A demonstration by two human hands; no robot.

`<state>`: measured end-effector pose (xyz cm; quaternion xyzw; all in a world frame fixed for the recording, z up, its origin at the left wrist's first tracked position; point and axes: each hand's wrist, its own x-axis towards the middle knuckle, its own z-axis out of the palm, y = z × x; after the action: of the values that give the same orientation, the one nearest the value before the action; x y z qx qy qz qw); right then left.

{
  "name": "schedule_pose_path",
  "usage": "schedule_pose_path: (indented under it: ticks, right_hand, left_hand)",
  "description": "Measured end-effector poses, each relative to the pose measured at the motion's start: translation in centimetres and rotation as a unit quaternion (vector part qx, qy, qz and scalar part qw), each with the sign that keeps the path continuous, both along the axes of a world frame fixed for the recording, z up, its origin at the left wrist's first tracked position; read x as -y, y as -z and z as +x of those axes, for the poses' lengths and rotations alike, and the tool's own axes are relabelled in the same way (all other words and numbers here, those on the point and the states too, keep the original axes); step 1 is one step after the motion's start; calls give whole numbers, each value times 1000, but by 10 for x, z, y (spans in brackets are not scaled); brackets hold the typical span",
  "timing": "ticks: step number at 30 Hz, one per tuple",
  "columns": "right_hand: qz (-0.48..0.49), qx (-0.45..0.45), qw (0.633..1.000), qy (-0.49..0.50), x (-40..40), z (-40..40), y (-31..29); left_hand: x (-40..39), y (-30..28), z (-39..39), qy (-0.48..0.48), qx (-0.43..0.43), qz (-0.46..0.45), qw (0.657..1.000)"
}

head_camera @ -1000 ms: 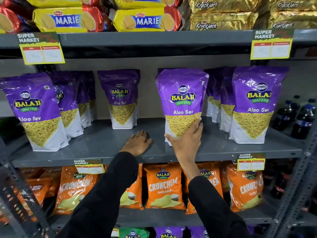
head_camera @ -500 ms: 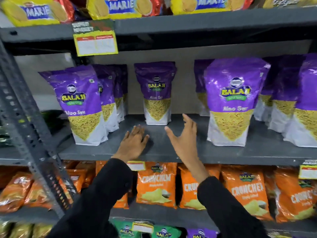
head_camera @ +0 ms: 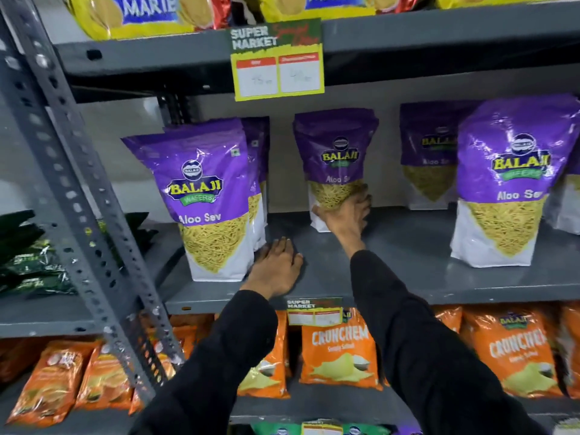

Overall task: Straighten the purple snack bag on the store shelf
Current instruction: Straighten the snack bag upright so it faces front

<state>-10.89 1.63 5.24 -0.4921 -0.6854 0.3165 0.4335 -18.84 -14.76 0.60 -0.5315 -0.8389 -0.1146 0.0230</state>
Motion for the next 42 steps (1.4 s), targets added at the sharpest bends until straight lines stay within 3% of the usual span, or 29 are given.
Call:
schedule_pose_path:
  ticks: [6,23,42]
  right_hand:
    - [-18,27,999,11,-9,-11,14]
    - [5,-4,1000,11,4,-3,14]
    - [58,-7,998,-7,93,85,33]
  left_hand:
    - [-3,4,-4,12,-10,-14,1000]
    - [-4,6,-6,25,12,-18,999]
    - [-1,-3,3,-2,18,-72,997]
